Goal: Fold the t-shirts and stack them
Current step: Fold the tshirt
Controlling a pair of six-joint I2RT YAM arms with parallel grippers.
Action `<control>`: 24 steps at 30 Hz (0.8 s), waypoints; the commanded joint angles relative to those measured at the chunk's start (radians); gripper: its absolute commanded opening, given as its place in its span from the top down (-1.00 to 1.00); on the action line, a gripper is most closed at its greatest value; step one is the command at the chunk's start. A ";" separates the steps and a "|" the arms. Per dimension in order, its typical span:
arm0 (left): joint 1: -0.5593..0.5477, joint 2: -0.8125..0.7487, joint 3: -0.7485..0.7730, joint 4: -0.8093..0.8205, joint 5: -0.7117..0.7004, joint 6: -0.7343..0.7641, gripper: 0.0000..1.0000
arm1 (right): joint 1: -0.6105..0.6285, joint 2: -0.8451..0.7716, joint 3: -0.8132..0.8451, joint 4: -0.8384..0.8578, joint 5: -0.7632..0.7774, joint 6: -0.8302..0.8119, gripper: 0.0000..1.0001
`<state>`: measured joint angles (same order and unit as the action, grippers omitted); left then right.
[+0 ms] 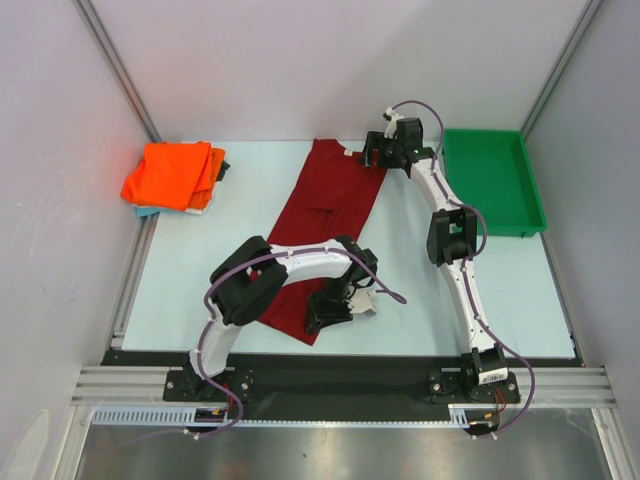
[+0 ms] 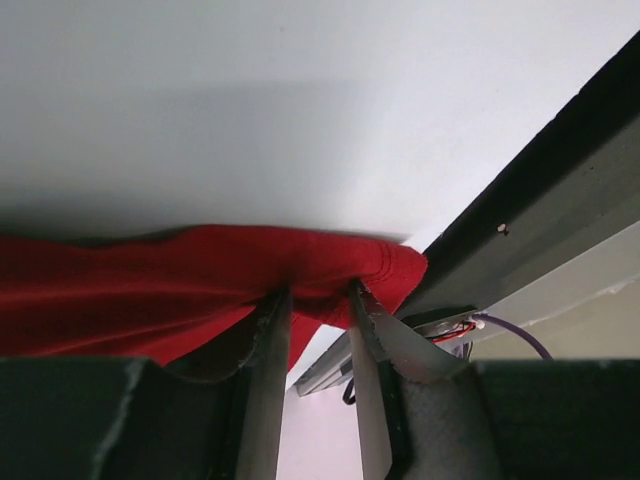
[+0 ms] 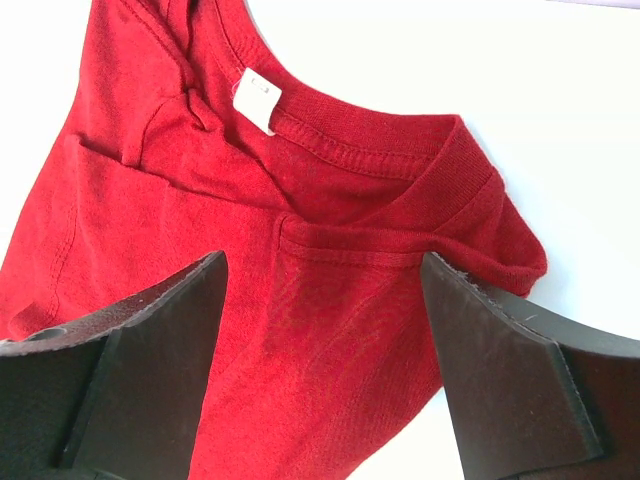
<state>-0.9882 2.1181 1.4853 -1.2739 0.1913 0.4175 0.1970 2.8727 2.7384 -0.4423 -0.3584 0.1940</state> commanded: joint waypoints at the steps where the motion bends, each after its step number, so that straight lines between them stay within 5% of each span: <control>1: -0.006 -0.041 0.019 0.007 -0.041 -0.013 0.29 | -0.015 0.016 0.004 -0.022 0.010 -0.021 -0.67; 3: -0.018 -0.046 0.042 0.001 -0.053 -0.005 0.10 | -0.019 0.013 0.001 -0.033 0.009 -0.030 -0.67; 4: -0.021 -0.049 0.061 -0.002 -0.061 -0.002 -0.20 | -0.019 0.010 0.000 -0.041 0.007 -0.031 -0.68; 5: -0.026 -0.049 0.067 -0.002 -0.072 0.000 -0.23 | -0.019 0.007 -0.005 -0.044 0.006 -0.036 -0.67; 14: -0.063 -0.109 0.043 -0.016 -0.099 0.001 -0.23 | -0.019 -0.035 -0.028 -0.073 -0.001 -0.060 -0.67; 24: -0.072 0.024 0.073 -0.022 0.083 -0.002 -0.10 | -0.018 -0.024 -0.036 -0.085 0.009 -0.070 -0.68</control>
<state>-1.0500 2.0823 1.5211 -1.2934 0.1982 0.4179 0.1925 2.8685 2.7251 -0.4446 -0.3851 0.1383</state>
